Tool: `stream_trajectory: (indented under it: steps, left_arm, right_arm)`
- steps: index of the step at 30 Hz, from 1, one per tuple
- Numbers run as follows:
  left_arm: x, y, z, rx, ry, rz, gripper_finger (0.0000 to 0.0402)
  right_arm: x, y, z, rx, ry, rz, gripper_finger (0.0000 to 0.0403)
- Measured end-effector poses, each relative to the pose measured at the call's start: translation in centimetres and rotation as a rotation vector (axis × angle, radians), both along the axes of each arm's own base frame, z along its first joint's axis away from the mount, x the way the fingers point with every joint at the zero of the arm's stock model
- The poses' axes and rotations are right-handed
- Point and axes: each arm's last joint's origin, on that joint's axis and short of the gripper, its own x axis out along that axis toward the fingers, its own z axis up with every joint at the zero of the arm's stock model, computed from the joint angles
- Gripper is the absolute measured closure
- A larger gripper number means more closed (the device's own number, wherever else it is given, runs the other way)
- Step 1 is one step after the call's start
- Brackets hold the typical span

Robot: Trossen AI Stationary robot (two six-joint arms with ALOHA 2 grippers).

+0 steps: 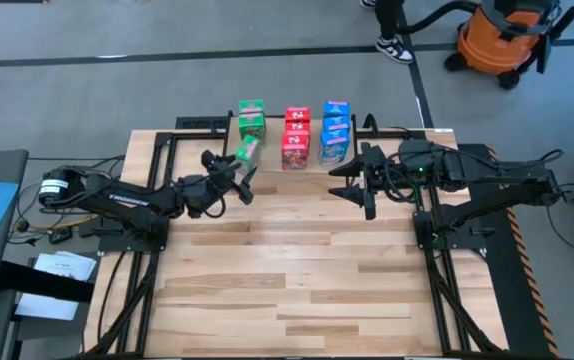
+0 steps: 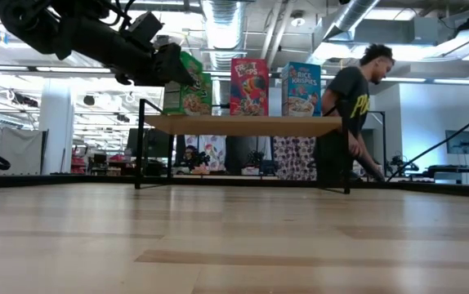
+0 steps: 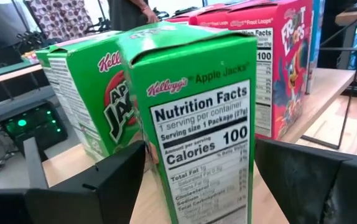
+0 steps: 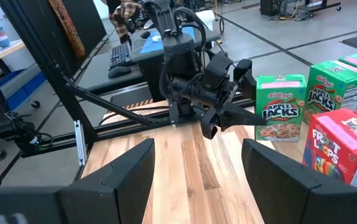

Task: Stack cereal on shelf
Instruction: Put the green cereal on the shelf aligned with the other green cereal box

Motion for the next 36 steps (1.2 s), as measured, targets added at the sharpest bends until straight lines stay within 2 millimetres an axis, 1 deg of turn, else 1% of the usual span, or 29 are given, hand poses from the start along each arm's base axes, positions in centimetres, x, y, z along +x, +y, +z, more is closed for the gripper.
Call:
stream_trajectory:
  steps: [15, 22, 36]
  left_arm:
    - [-0.1, -1.3, 0.0, 0.012, 0.016, 0.065, 0.0113]
    - [0.0, -1.9, 0.0, 0.010, 0.012, 0.058, 0.0113]
    - [-0.4, -4.2, 0.0, 0.023, 0.026, 0.147, 0.0113]
  right_arm:
    - [0.0, 0.0, 0.0, 0.000, 0.000, 0.000, 0.0137]
    - [0.0, 0.0, 0.0, 0.000, 0.000, 0.000, 0.0137]
    - [0.0, 0.0, 0.0, 0.000, 0.000, 0.000, 0.0137]
